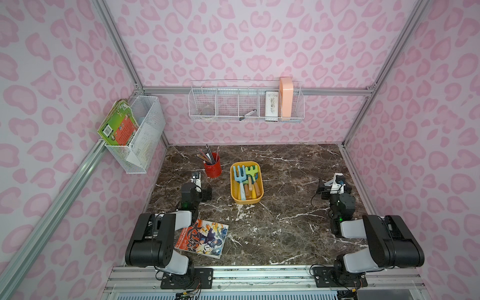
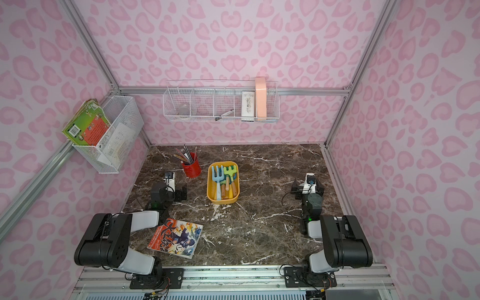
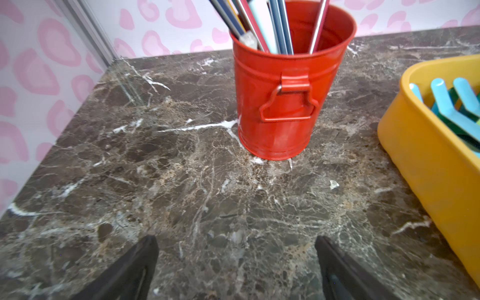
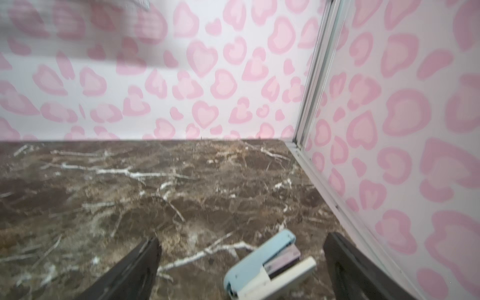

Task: Take the hand rake out of the storage box
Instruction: Move the storage box to the center of the board.

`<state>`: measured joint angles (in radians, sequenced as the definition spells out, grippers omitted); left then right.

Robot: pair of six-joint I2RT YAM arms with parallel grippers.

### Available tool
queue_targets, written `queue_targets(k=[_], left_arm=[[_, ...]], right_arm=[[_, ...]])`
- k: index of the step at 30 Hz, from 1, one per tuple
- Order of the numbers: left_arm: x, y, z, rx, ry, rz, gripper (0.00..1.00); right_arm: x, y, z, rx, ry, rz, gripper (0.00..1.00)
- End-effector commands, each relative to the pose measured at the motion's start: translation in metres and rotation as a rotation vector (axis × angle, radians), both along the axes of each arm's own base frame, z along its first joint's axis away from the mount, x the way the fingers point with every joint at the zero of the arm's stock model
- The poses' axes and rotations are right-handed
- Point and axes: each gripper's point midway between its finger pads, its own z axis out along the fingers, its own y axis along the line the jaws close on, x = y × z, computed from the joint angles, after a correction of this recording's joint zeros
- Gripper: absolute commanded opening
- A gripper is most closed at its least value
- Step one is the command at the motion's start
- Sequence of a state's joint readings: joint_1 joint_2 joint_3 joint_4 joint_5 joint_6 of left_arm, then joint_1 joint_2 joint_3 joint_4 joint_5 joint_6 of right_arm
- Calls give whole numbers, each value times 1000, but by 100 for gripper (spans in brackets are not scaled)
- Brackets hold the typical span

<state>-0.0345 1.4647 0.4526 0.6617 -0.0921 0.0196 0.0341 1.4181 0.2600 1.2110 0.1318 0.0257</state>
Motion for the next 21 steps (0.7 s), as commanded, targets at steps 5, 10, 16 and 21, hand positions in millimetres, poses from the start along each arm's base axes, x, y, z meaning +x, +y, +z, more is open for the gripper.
queue_targets(k=[5, 10, 16, 21], left_arm=[[-1, 22, 45, 93, 54, 211, 98], [-14, 47, 68, 46, 159, 443, 98], [-29, 46, 63, -29, 346, 521, 96], [-56, 34, 52, -96, 476, 542, 93]], right_arm=[[20, 34, 15, 33, 165, 41, 99], [23, 108, 16, -8, 340, 201, 99], [3, 217, 7, 71, 549, 446, 96], [1, 273, -17, 101, 730, 515, 78]])
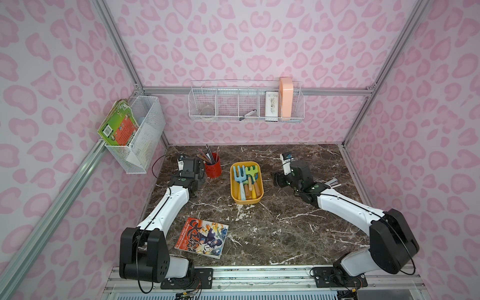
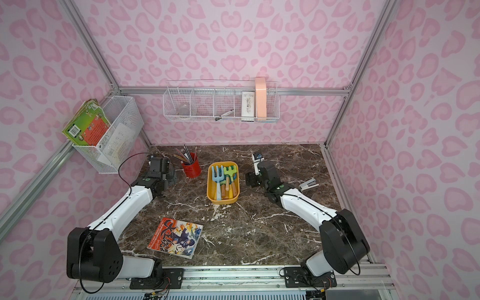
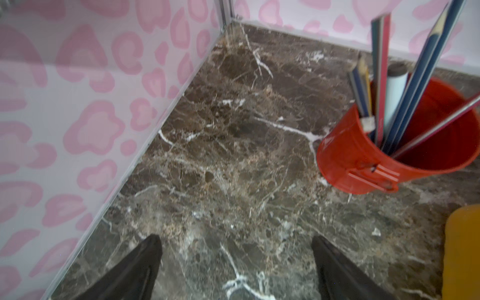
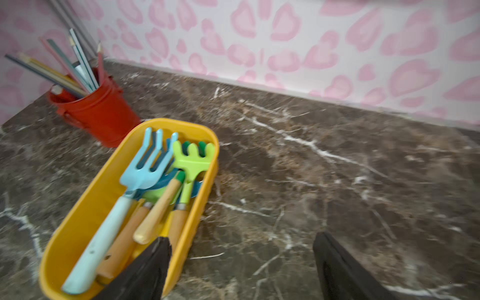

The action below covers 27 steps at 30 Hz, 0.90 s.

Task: Take the hand rake out of the storage box
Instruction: Move the storage box to the center of the board.

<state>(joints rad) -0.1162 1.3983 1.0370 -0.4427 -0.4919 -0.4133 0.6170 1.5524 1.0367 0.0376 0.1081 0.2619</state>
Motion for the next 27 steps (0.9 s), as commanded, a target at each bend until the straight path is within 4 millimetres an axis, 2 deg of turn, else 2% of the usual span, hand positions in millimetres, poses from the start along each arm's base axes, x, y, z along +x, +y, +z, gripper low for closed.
queue_targets(k=[1, 5, 7, 10, 15, 27], left_arm=[[-39, -4, -21, -83, 163, 66, 93], [-56, -15, -23, -131, 225, 69, 92], [-62, -17, -20, -138, 233, 60, 91], [-67, -23, -21, -161, 248, 40, 91], [-72, -24, -25, -148, 274, 30, 91], [-64, -31, -5, -173, 237, -8, 90]], right_arm=[[-11, 17, -33, -10, 206, 8, 74], [4, 40, -43, -9, 257, 16, 60], [11, 48, -48, -11, 280, 25, 49], [20, 63, -52, 2, 306, 43, 42], [27, 67, -72, -23, 354, 23, 36], [27, 62, -98, -45, 400, -14, 17]])
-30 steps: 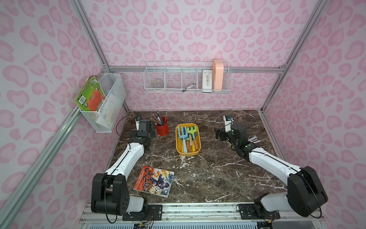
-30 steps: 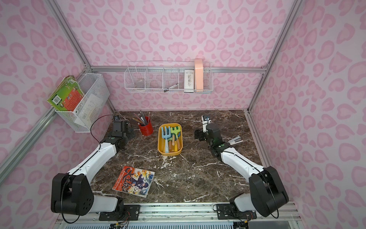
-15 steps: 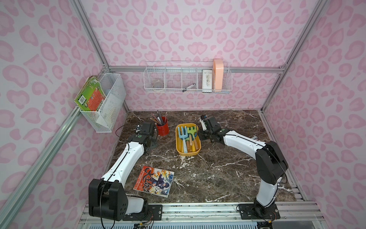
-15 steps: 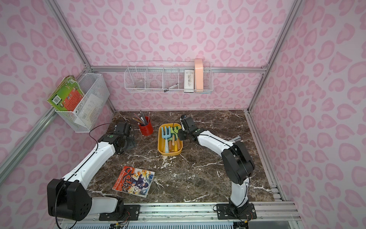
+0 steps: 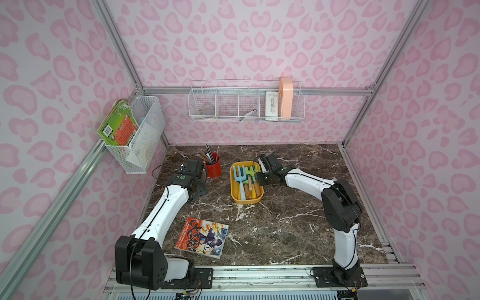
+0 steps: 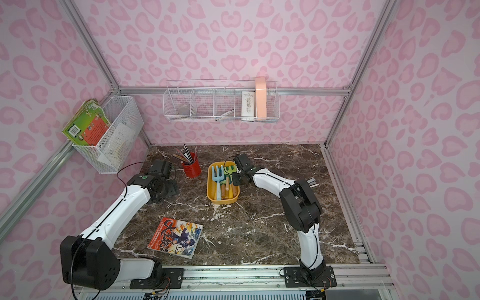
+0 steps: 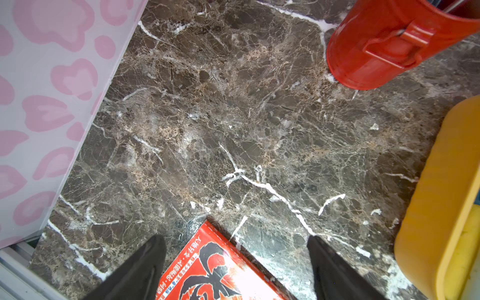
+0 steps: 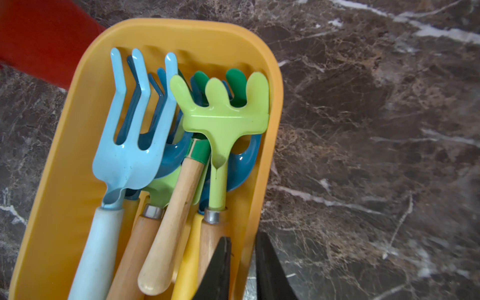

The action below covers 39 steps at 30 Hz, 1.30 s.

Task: Take the hand rake out of the storage box
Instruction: Move the storage box to the center of the board.

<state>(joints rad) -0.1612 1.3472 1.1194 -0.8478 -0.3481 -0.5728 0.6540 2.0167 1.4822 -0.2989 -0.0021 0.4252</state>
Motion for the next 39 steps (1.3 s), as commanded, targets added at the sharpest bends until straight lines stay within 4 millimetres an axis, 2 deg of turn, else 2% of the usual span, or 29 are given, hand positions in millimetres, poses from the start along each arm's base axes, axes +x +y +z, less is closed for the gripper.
queue_targets(k=[1, 6, 10, 11, 19, 24, 31, 39], left_arm=[[-3, -2, 6, -6, 3, -19, 90], [-3, -6, 11, -2, -6, -42, 89], [-2, -10, 10, -16, -1, -53, 89], [-2, -11, 10, -20, -1, -54, 89], [7, -25, 14, 0, -2, -92, 89], [10, -36, 11, 16, 17, -112, 88], [13, -42, 11, 6, 18, -114, 89], [14, -40, 15, 12, 7, -106, 89]], right_arm=[[0, -5, -3, -2, 8, -27, 16], [-4, -13, -9, -1, 21, -51, 9], [-6, -26, -4, 15, 16, -80, 7], [-11, -35, -11, 5, 31, -89, 7], [-32, -81, -10, -9, 39, -174, 5], [-54, -102, -20, -4, 65, -234, 7], [-64, -116, -24, 2, 72, -256, 9], [-51, -110, 9, 24, 9, -241, 23]])
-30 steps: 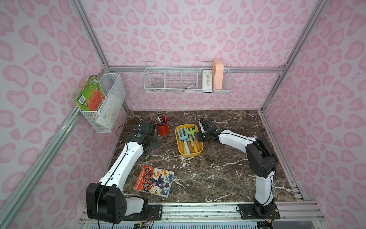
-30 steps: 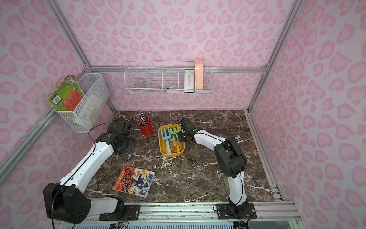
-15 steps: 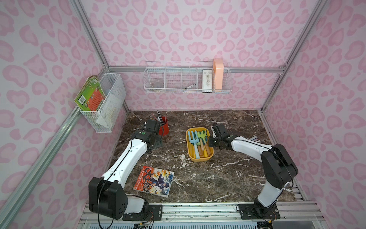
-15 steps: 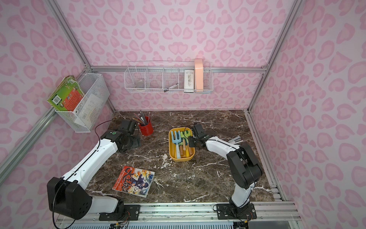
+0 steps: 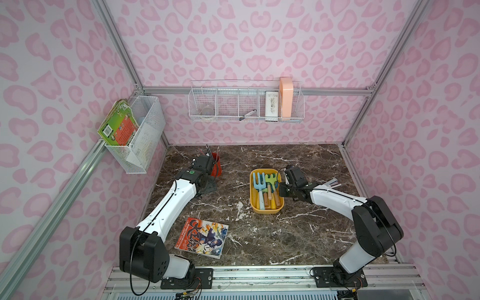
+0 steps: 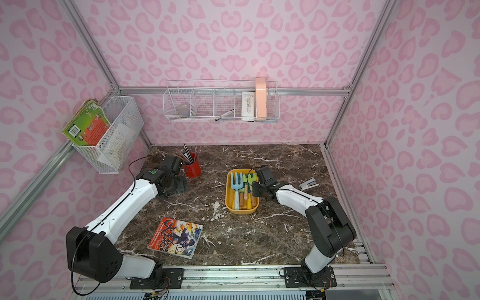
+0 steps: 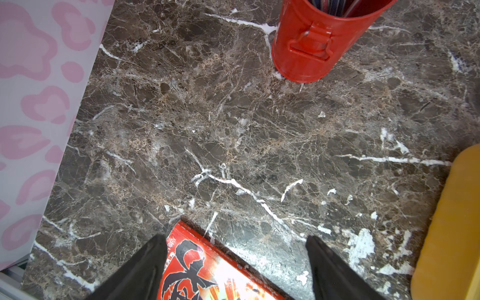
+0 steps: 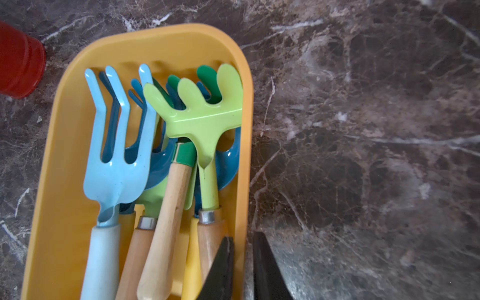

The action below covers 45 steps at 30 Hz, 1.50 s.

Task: Take the hand rake out of the storage box
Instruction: Move the storage box to the center of the board, then pick up the rake from the storage box.

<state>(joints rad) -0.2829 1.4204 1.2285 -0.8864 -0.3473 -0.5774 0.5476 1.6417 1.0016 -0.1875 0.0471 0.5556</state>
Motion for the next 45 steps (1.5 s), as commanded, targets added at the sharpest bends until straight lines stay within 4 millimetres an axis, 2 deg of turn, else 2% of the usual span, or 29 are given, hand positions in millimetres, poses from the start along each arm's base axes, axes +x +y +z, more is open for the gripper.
queue_targets(k=[1, 5, 8, 12, 15, 18, 29, 38, 43, 45], left_arm=[[-2, 4, 3, 17, 6, 13, 89], [-2, 4, 3, 22, 8, 11, 89], [-2, 3, -1, 23, 24, 10, 89], [-1, 1, -6, 12, 38, 17, 89], [-2, 1, -6, 8, 39, 16, 89], [-3, 2, -5, 12, 36, 14, 89], [-5, 4, -2, 18, 25, 17, 89], [-4, 3, -1, 9, 21, 20, 89], [-3, 3, 2, 5, 17, 23, 89], [-2, 1, 4, 5, 19, 19, 89]], right_arm=[[1, -2, 12, -13, -10, 0, 26], [2, 8, 41, -7, -85, 21, 38], [0, 31, 53, -9, -98, 70, 42], [-8, 70, 41, -42, -58, 132, 43], [-9, 88, 26, -53, -28, 154, 43], [-9, 98, 15, -78, -13, 164, 44], [-16, 106, -14, -99, 47, 173, 43], [-17, 110, -21, -71, 61, 169, 31], [-15, 113, -19, -52, 66, 163, 20], [-14, 113, -21, -46, 79, 159, 19]])
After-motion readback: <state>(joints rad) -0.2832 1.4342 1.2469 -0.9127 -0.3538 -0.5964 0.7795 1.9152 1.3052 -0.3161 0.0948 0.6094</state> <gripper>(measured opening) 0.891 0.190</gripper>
